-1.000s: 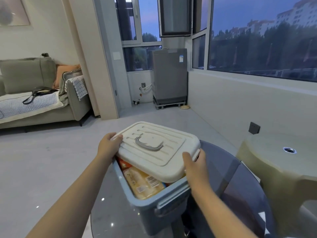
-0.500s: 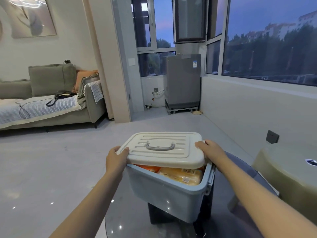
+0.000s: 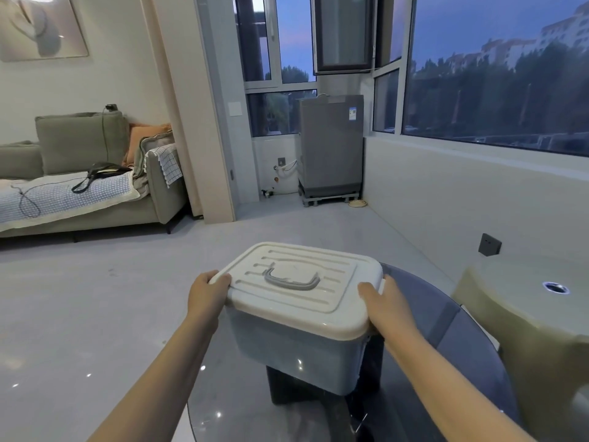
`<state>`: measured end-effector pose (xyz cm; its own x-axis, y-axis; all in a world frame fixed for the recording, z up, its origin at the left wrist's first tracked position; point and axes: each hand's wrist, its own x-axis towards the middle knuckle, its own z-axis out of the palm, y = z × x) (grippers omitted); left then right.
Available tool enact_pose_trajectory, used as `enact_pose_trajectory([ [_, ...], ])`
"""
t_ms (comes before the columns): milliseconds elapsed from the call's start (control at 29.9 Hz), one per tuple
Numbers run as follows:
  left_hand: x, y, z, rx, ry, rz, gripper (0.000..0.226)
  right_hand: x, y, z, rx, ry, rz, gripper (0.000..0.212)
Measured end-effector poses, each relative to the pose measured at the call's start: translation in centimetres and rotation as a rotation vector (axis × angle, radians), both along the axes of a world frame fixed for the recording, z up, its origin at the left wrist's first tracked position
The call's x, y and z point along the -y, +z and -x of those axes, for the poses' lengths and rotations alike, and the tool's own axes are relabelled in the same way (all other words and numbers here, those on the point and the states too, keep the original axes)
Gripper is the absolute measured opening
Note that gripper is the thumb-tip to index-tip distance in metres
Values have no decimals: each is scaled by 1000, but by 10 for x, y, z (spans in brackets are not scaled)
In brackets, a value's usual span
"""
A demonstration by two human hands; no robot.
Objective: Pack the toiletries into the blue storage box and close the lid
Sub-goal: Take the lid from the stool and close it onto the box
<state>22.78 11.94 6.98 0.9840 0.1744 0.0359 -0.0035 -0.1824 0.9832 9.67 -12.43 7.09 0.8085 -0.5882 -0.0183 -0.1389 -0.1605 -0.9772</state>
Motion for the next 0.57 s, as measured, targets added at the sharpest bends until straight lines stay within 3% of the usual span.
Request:
enact_pose_trajectory([
  [100,-1,-8,13,12,27,42,33,21,2,-8,-13,51,84,32],
  [267,1,-19,38,12,34,15,38,64,9,-30,-38,165,52,25],
  [568,6,-13,36,-30,-72,-25,39,99,6,-51,-23,243,-153,40],
])
